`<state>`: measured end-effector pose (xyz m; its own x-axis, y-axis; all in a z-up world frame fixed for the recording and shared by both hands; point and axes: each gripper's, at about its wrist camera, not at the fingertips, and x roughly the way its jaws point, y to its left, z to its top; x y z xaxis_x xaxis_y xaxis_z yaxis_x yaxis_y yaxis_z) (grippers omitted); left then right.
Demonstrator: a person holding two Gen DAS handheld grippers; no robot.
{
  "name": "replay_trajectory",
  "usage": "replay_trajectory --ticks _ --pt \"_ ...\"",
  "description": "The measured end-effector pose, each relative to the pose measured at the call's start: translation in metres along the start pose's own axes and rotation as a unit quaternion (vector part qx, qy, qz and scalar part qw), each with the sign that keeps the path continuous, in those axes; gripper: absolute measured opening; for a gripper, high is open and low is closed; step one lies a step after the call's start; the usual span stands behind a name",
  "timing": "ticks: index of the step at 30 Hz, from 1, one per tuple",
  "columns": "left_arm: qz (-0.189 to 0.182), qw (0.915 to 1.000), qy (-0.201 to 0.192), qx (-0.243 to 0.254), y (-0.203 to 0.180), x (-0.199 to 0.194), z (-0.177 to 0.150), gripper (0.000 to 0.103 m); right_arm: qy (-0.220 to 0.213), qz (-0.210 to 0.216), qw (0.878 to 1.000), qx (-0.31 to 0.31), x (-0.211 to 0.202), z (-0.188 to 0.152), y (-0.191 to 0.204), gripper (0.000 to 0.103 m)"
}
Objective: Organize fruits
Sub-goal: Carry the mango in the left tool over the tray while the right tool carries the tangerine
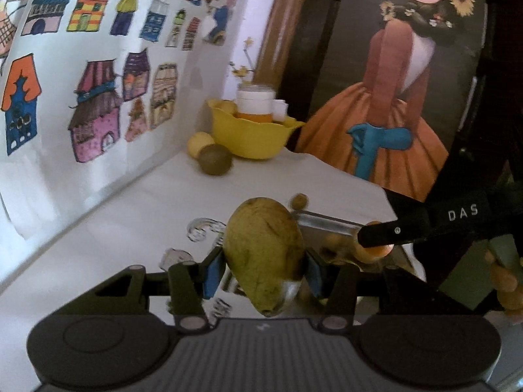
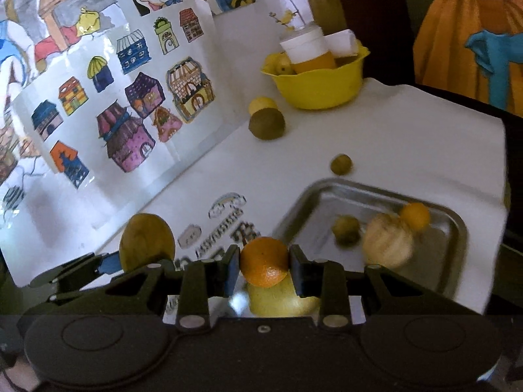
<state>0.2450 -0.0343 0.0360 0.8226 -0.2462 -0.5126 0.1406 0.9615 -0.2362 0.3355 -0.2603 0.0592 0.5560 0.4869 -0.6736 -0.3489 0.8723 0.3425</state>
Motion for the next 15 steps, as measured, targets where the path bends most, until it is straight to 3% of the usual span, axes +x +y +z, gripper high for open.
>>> replay_trajectory --ticks 15 --pt "-0.084 0.9958 0.022 0.03 -0.063 -0.031 -0.045 0.056 0.008 -0.025 1.0 0.012 -0.047 -0.062 -0.047 0.034"
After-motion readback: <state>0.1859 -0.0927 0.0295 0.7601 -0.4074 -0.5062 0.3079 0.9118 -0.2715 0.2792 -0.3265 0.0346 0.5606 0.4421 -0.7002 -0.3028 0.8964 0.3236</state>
